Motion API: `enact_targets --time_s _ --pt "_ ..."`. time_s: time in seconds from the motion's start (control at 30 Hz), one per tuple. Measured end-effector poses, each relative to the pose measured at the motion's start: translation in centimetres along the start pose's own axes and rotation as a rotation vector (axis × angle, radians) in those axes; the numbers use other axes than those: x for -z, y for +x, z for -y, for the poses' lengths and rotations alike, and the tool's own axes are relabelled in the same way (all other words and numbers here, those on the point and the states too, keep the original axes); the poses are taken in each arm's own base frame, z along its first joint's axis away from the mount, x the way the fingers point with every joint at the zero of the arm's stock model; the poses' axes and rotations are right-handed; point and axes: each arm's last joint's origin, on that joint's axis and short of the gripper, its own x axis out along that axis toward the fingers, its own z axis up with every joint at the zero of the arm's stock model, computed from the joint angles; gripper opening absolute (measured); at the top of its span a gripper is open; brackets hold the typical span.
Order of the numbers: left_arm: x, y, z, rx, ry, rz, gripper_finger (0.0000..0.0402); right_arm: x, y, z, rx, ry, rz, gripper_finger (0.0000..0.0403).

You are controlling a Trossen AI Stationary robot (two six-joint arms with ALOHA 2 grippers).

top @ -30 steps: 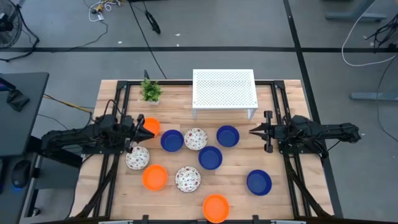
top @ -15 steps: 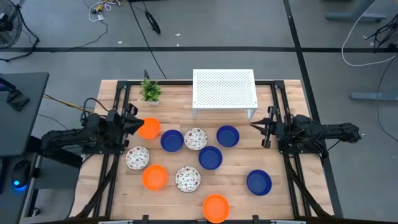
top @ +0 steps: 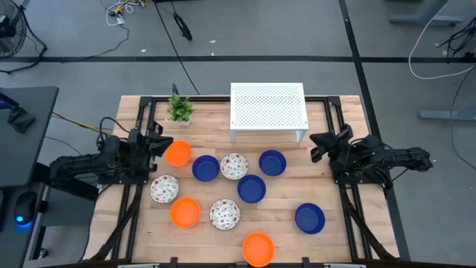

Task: Pick & Place Mini bowls
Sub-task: Put the blue bowl on the shelf

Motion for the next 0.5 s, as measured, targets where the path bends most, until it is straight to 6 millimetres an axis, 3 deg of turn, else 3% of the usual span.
enact_targets --time_s 0.37,0.5 --pt "0.02 0.00 -0.02 -0.005 -0.012 -0.001 0.0039 -0.12 -0.02 0.64 0.065 0.052 0.016 0.0031" --pt "-0.02 0.00 -0.17 -0.057 0.039 0.008 0.0039 -0.64 -0.08 0.92 0.076 -0.051 0.181 0.0031"
